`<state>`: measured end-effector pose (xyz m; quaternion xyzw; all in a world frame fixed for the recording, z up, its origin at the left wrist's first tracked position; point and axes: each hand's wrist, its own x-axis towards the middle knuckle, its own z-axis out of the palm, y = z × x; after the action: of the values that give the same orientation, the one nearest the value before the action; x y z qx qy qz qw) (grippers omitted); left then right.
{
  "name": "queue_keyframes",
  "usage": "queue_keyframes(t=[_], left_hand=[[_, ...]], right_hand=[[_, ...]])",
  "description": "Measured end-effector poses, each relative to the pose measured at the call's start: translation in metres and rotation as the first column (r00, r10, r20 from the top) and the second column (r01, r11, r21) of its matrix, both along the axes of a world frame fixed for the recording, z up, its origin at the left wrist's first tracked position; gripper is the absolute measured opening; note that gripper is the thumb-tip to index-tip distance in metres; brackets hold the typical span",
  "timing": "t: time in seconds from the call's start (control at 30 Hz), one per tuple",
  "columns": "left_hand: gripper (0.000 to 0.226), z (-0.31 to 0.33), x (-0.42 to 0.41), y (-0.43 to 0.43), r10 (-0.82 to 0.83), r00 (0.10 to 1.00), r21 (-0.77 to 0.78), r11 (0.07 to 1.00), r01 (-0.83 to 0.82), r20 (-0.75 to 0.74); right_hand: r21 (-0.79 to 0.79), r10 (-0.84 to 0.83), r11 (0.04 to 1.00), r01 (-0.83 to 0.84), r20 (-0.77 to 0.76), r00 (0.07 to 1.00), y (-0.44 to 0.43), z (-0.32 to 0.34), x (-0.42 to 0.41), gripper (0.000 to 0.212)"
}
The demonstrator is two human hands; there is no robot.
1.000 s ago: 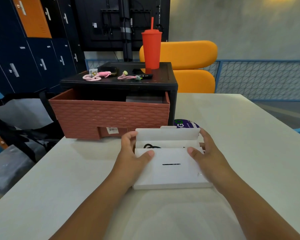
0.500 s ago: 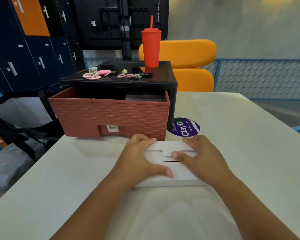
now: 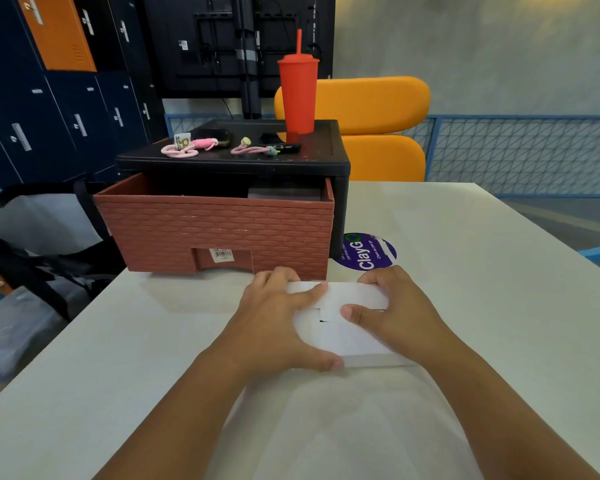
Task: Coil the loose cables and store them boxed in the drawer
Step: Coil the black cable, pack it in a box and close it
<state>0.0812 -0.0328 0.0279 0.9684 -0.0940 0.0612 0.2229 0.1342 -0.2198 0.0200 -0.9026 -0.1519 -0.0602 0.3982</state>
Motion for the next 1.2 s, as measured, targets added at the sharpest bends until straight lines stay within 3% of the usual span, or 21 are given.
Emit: queue_keyframes(t=[0.5,0.77,1.2], left_hand=[[0.095,-0.002,-0.008,-0.005,0.01,0.997,-0.054,0.999,-0.006,0.08],[0.092,0.01,-0.014,-0.016,-0.023,0.995,0.278,0.961,-0.005,0.095],[0.088,0.014,0.002,-0.057,-0.162,0.983,0.333,0.925,0.182,-0.088]], right_hand=[[-0.037,0.022,0.999,-0.018,0.105,0.994,-0.002,-0.004,-0.007,0.023],[0.027,0.009,1.0,-0.01,0.068,0.998,-0.007,-0.002,-0.019,0.024],[0.083,0.016,0.997,-0.008,-0.107,0.994,-0.052,-0.002,-0.014,0.021]])
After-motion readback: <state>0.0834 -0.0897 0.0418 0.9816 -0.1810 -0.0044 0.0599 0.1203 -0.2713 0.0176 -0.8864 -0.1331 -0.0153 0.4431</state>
